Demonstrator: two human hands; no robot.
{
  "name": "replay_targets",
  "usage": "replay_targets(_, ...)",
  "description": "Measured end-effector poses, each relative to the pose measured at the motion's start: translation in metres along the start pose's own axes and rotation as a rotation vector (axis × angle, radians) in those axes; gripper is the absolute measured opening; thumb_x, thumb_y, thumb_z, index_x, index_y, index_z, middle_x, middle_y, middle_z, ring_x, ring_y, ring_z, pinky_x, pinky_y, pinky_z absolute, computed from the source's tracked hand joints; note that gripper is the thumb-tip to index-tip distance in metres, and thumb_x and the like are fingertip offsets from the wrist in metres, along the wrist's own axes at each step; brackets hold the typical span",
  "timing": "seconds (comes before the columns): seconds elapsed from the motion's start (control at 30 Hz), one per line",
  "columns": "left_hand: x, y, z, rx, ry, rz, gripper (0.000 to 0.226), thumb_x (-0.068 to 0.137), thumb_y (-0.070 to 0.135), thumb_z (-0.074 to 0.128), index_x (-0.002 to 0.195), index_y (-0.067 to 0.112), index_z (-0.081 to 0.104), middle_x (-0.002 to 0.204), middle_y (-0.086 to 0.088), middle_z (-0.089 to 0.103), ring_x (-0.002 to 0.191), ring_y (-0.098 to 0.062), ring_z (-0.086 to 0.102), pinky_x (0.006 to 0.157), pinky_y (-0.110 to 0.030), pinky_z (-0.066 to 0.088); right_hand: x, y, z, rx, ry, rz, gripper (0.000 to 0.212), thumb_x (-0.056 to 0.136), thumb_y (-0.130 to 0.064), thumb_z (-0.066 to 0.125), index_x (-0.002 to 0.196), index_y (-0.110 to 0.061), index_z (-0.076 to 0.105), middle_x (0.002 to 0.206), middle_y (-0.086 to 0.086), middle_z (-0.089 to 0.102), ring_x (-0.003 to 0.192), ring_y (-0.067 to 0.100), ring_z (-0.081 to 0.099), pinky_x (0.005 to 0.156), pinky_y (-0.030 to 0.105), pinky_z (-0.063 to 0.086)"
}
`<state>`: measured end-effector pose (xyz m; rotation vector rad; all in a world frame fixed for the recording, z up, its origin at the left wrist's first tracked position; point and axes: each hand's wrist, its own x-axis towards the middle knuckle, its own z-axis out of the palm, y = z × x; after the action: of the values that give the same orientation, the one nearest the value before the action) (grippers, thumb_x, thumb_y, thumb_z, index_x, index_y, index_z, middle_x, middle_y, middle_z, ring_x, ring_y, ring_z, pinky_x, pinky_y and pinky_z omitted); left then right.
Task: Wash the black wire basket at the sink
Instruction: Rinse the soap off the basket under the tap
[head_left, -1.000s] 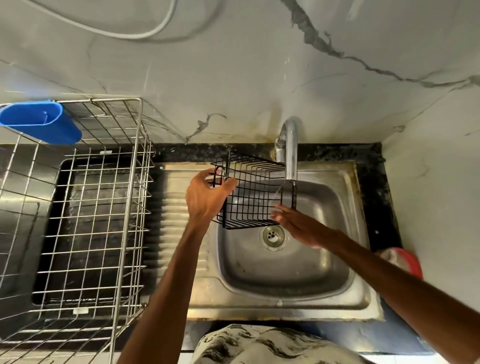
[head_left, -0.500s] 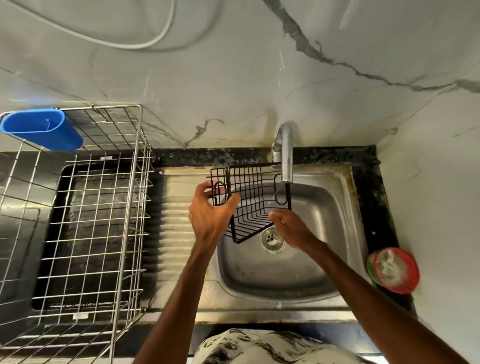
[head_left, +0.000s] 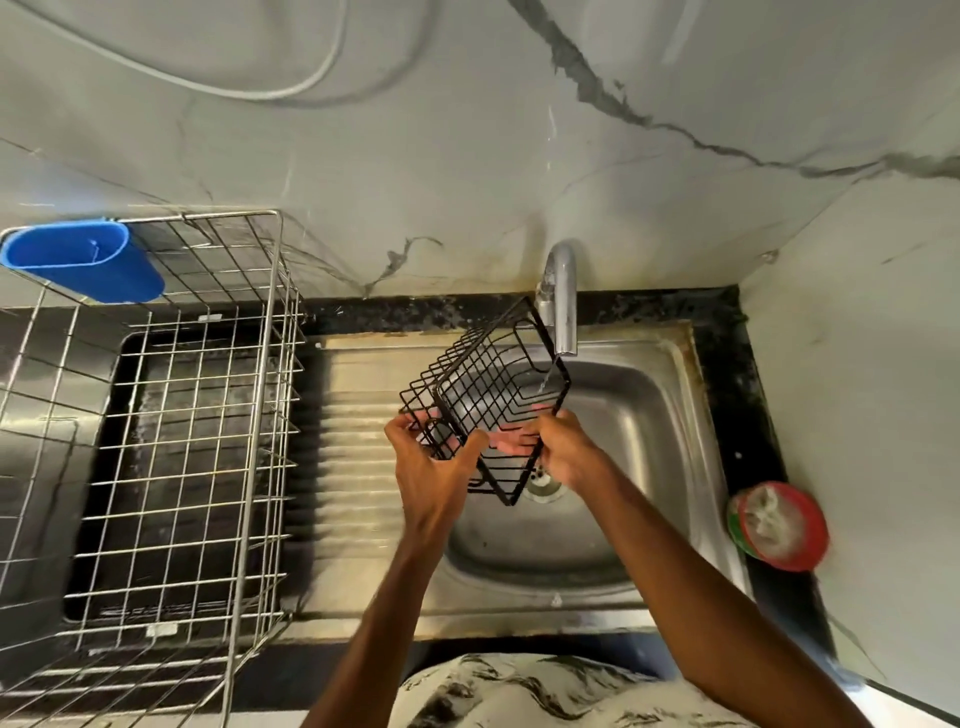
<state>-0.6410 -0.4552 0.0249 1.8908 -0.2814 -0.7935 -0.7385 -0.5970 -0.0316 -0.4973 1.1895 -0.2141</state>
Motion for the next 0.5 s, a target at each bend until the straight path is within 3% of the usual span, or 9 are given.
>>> replay_targets(0.07,0.001,-0.008,-0.007,-0.038,-0.067,-0.096,0.079,0.067,0.064,0.084,0.125,0.021,0.051,0.118,0.000,0.067,0.109,-0.020,0.068,0.095,-0.045,0.056,-0.001,-0.007,-0.004,0.015,-0.053,-0.026,0.049,0.096,0.020,0.035,0.138,-0.006,0.039,0.116,0.040,0.061,0.077,0.036,0.076,0.058,0.028,0.060)
replay_targets(0.17,0.004,-0.012,-0.026,-0.183,-0.205,-0.263,0.073,0.064,0.076,0.078,0.114,0.023,0.068,0.117,-0.006,0.075,0.118,-0.026,0.067,0.102,-0.046,0.049,-0.001,-0.021,-0.018,-0.074,-0.117,-0.038,0.059,0.093,0.023,0.039,0.144,-0.008,0.036,0.121,0.039,0.058,0.093,0.047,0.073,0.056,0.029,0.059)
replay_targets(0.27,0.012,-0.007,-0.040,-0.357,-0.325,-0.425,0.057,0.083,0.067,0.068,0.117,0.023,0.060,0.115,-0.015,0.076,0.121,-0.035,0.065,0.111,-0.050,0.042,0.004,-0.038,-0.031,-0.163,-0.174,-0.012,0.065,0.092,0.022,0.046,0.147,-0.011,0.038,0.132,0.049,0.048,0.100,0.052,0.069,0.058,0.034,0.060)
replay_targets(0.33,0.027,-0.004,-0.043,-0.257,-0.421,-0.427,0.077,0.085,0.071,0.063,0.134,0.012,0.051,0.122,-0.019,0.073,0.119,-0.037,0.067,0.113,-0.055,0.042,0.009,-0.049,-0.040,-0.262,-0.227,0.018,0.065,0.090,0.020,0.054,0.146,-0.011,0.041,0.135,0.049,0.044,0.101,0.052,0.069,0.062,0.042,0.063)
replay_targets(0.4,0.045,0.004,-0.035,-0.101,-0.526,-0.425,0.108,0.073,0.083,0.068,0.150,0.012,0.043,0.142,-0.022,0.060,0.126,-0.038,0.062,0.109,-0.058,0.047,0.012,-0.060,-0.043,-0.402,-0.292,0.049,0.062,0.094,0.017,0.053,0.147,-0.014,0.044,0.126,0.039,0.061,0.098,0.048,0.071,0.069,0.045,0.064)
replay_targets(0.43,0.051,0.011,-0.027,-0.036,-0.562,-0.415,0.114,0.066,0.086,0.070,0.153,0.018,0.043,0.148,-0.021,0.054,0.128,-0.038,0.059,0.104,-0.056,0.051,0.014,-0.065,-0.043,-0.462,-0.324,0.059,0.058,0.097,0.015,0.050,0.146,-0.015,0.046,0.122,0.034,0.065,0.098,0.047,0.072,0.070,0.044,0.064)
replay_targets(0.5,0.059,0.021,-0.009,0.038,-0.558,-0.392,0.103,0.060,0.086,0.073,0.144,0.030,0.053,0.147,-0.016,0.054,0.123,-0.036,0.061,0.097,-0.052,0.055,0.014,-0.075,-0.040,-0.525,-0.375,0.071,0.050,0.101,0.010,0.047,0.142,-0.017,0.051,0.120,0.030,0.068,0.100,0.046,0.072,0.070,0.043,0.063)
